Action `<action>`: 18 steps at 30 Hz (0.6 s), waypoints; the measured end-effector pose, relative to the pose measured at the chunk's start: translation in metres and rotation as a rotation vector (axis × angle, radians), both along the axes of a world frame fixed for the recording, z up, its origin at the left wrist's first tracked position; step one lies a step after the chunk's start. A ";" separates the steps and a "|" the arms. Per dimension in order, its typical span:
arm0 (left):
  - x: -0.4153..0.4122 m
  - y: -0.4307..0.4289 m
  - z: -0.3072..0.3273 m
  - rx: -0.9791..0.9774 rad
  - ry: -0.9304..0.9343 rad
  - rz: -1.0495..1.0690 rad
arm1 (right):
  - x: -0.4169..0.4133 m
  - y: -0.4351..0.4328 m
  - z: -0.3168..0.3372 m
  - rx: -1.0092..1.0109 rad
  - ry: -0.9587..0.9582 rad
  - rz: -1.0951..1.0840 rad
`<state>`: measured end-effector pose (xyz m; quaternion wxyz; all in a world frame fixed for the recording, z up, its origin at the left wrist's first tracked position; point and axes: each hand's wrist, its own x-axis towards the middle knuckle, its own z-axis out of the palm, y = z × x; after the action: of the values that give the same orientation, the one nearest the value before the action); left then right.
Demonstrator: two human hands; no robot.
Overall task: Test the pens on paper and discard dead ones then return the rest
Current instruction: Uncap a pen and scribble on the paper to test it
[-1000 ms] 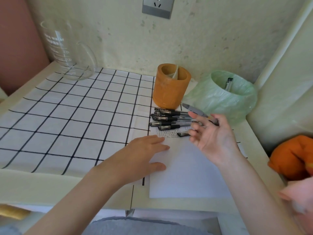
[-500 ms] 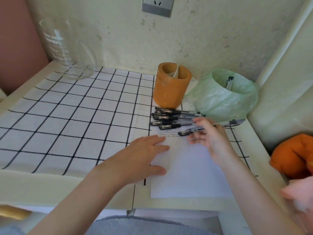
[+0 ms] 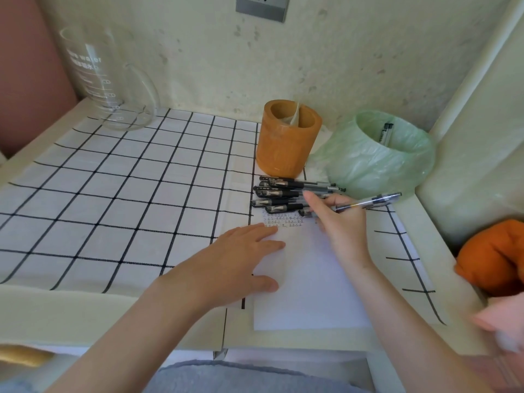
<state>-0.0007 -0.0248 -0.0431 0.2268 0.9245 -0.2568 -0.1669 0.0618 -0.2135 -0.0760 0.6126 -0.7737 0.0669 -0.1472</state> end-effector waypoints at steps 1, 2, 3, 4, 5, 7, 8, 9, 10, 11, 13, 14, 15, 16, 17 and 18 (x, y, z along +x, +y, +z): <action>0.000 0.000 0.000 -0.001 0.003 0.000 | 0.001 0.000 -0.003 -0.018 -0.018 -0.018; 0.000 0.000 0.000 -0.001 0.005 0.000 | 0.002 0.000 -0.005 -0.039 -0.030 -0.030; 0.000 0.001 0.000 -0.001 0.005 -0.002 | 0.002 0.000 -0.007 -0.063 -0.041 -0.033; 0.000 0.000 0.000 0.001 0.004 -0.004 | 0.002 0.000 -0.008 -0.085 -0.053 -0.031; 0.000 0.000 0.000 0.003 0.005 -0.005 | 0.001 0.000 -0.008 -0.104 -0.067 -0.029; 0.000 0.000 0.001 0.000 0.009 -0.001 | 0.001 0.000 -0.009 -0.125 -0.087 -0.034; -0.001 0.000 0.001 -0.002 0.012 0.001 | 0.001 0.000 -0.009 -0.129 -0.092 -0.037; -0.001 0.000 0.002 -0.002 0.014 0.001 | 0.001 0.000 -0.009 -0.134 -0.097 -0.038; -0.001 0.000 0.002 0.000 0.014 -0.001 | 0.001 0.000 -0.010 -0.137 -0.099 -0.038; -0.001 0.000 0.002 0.003 0.013 -0.002 | 0.001 0.000 -0.010 -0.143 -0.102 -0.037; -0.001 0.000 0.002 0.006 0.014 -0.002 | 0.001 0.000 -0.010 -0.154 -0.100 -0.039; -0.001 0.000 0.001 0.007 0.015 -0.001 | 0.001 0.000 -0.010 -0.156 -0.101 -0.039; -0.001 0.000 0.002 0.007 0.015 -0.002 | 0.001 0.000 -0.010 -0.159 -0.103 -0.037; -0.001 0.000 0.002 0.009 0.013 -0.004 | 0.001 0.000 -0.010 -0.162 -0.104 -0.035; -0.001 0.000 0.001 0.011 0.011 -0.005 | 0.001 0.000 -0.010 -0.167 -0.105 -0.033; -0.001 0.000 0.001 0.014 0.010 -0.005 | 0.002 0.000 -0.011 -0.171 -0.107 -0.031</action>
<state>-0.0018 -0.0252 -0.0417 0.2213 0.9246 -0.2568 -0.1737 0.0634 -0.2136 -0.0867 0.5445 -0.8131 0.0332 -0.2030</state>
